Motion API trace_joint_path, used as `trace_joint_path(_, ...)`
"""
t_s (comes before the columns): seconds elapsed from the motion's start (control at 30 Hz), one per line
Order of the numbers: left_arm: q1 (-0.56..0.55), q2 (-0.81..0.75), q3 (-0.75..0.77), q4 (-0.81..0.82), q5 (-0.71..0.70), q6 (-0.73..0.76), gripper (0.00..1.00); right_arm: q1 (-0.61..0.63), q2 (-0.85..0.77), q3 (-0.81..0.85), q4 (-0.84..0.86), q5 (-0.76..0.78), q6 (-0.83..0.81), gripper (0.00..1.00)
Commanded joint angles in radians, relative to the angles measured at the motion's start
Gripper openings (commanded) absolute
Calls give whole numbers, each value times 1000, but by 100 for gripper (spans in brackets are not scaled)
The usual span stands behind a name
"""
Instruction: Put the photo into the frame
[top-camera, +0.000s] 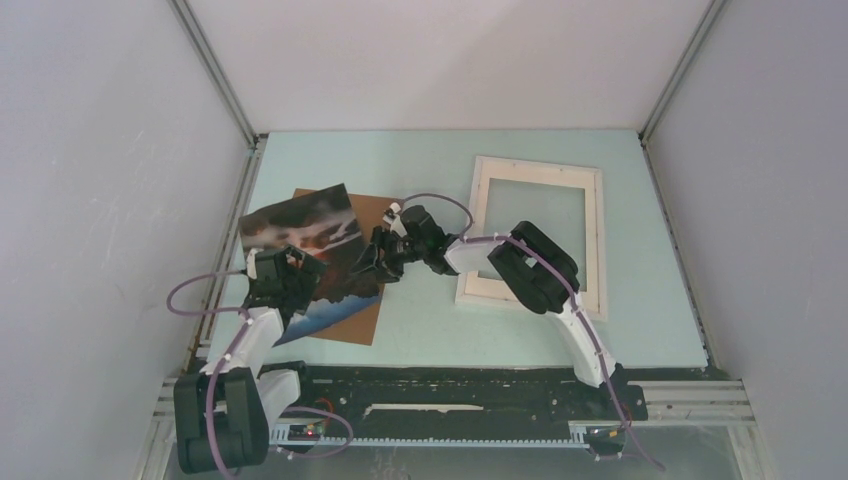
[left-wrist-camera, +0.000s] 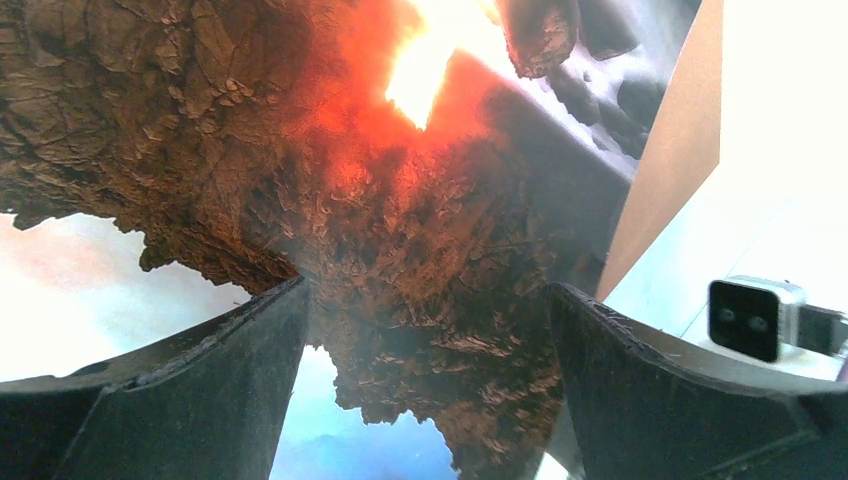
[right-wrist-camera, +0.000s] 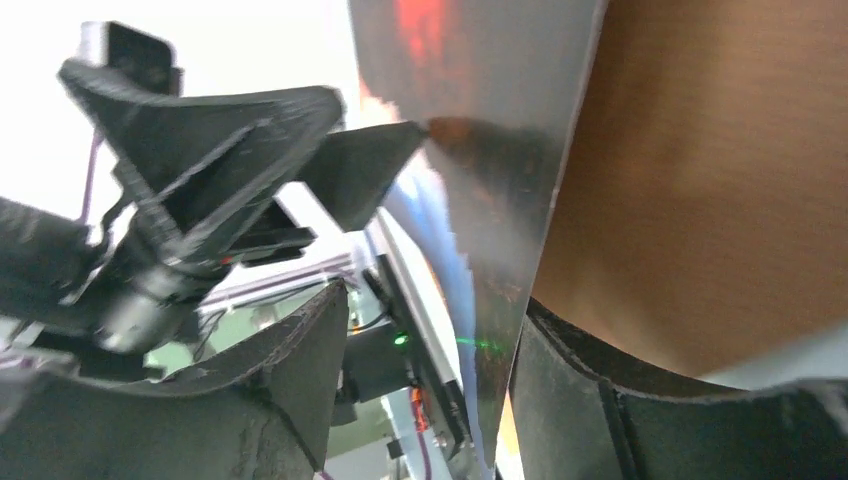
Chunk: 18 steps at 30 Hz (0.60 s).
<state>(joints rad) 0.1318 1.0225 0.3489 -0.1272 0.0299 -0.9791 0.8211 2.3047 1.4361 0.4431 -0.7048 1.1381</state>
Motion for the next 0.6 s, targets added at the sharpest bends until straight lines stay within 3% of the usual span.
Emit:
trace_joint_path(0.0,4,15,-53,-94,23,46,100,16,-61,9,-198,162,-96,60)
trace_joint_path(0.1,3,-34,-45,-95,65,70,100,21,-49,60,-245,186,-128,40)
trace_joint_path(0.37,3,-313,37,-259,58,153,100,21,58,200,-179,140,-72,23)
trace_joint_path(0.43,2,-362,67,-290,73,168,100,23,80,222,-162,139,-51,10)
trace_joint_path(0.5,1,-395,105,-315,78,186,100,26,74,250,-212,153,-79,0)
trace_joint_path(0.57,1,-416,157,-362,85,211,100,23,25,265,-304,188,-145,0)
